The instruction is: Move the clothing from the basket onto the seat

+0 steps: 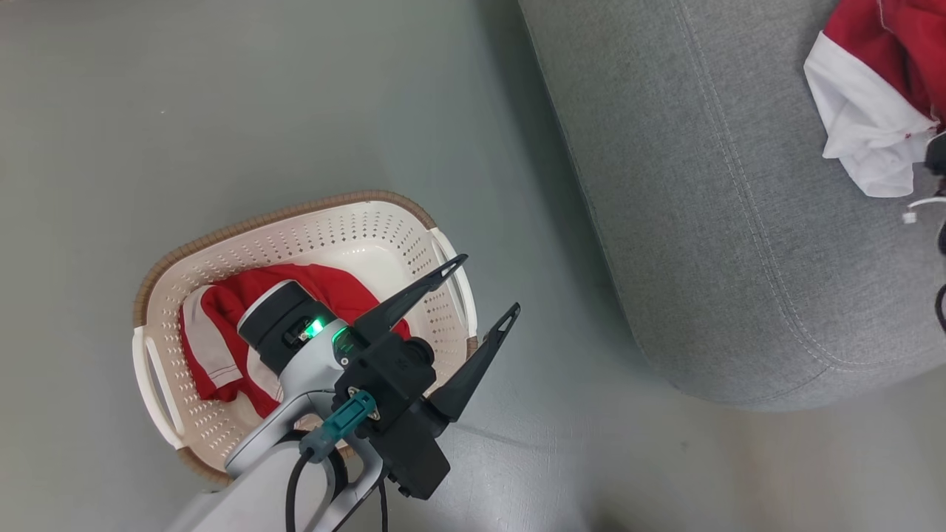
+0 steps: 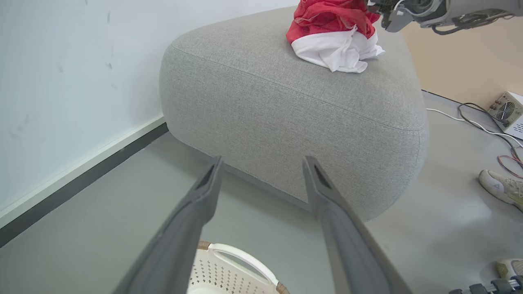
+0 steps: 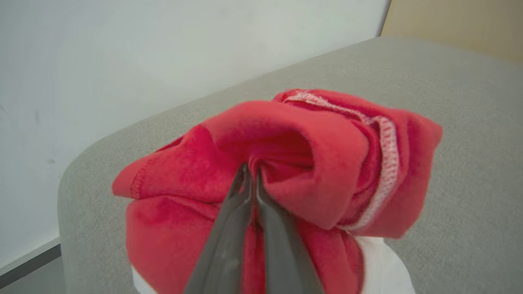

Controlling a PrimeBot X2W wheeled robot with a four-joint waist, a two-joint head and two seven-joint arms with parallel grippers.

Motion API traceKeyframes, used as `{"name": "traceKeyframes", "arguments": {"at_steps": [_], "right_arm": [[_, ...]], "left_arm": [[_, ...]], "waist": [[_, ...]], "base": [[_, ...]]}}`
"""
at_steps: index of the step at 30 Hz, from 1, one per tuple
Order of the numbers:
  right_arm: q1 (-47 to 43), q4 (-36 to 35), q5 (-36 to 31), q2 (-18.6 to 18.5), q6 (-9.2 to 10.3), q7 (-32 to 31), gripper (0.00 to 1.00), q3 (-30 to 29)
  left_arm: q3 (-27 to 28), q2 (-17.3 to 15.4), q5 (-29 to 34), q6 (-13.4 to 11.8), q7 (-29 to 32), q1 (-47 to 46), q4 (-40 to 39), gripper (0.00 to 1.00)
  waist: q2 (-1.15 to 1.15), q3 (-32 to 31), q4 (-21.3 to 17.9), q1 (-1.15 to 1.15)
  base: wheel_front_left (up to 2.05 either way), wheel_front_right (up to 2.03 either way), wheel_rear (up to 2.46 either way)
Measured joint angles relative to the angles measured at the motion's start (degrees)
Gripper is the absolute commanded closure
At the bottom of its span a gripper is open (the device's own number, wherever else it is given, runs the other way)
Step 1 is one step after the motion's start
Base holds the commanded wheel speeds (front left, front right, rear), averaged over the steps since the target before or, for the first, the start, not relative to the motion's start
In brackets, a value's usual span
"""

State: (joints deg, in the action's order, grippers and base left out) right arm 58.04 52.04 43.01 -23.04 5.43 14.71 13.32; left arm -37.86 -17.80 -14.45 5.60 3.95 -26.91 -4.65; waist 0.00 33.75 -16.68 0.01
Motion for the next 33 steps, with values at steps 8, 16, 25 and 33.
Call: {"name": "traceKeyframes", "arguments": {"at_steps": [8, 16, 25, 33], "right_arm": [[0.31, 2.98, 0.41, 0.85, -1.41, -0.01, 0.0, 0.21], [1.21, 4.72, -0.56, 2.48, -4.1, -0.08, 0.0, 3.02], [-1.67, 4.95, -2.89, 4.63, -5.91, -0.08, 0.0, 6.25], [-4.72, 4.24, -4.94, 6.95, -7.31, -0.07, 0.0, 9.26]], "left_arm": [[-0.11, 0.1, -0.01, 0.03, -0.13, -0.6, 0.99, 0.0], [-0.14, 1.16, -0.33, 0.04, -1.57, -0.77, 3.35, 0.0], [0.36, 2.72, -0.91, -0.19, -3.67, -0.75, 6.03, 0.0], [2.68, 3.09, -3.14, -2.14, -5.66, 0.48, 8.54, 0.0]], "waist": [[0.0, -0.37, 0.19, 0.0], [0.0, -2.69, 0.29, -0.01], [0.0, -5.99, 1.21, -0.01], [0.0, -9.51, 2.36, -0.01]], "base": [[0.0, 0.0, 0.0], [0.0, 0.0, 0.0], [0.0, 0.0, 0.0], [0.0, 0.0, 0.0]]}}
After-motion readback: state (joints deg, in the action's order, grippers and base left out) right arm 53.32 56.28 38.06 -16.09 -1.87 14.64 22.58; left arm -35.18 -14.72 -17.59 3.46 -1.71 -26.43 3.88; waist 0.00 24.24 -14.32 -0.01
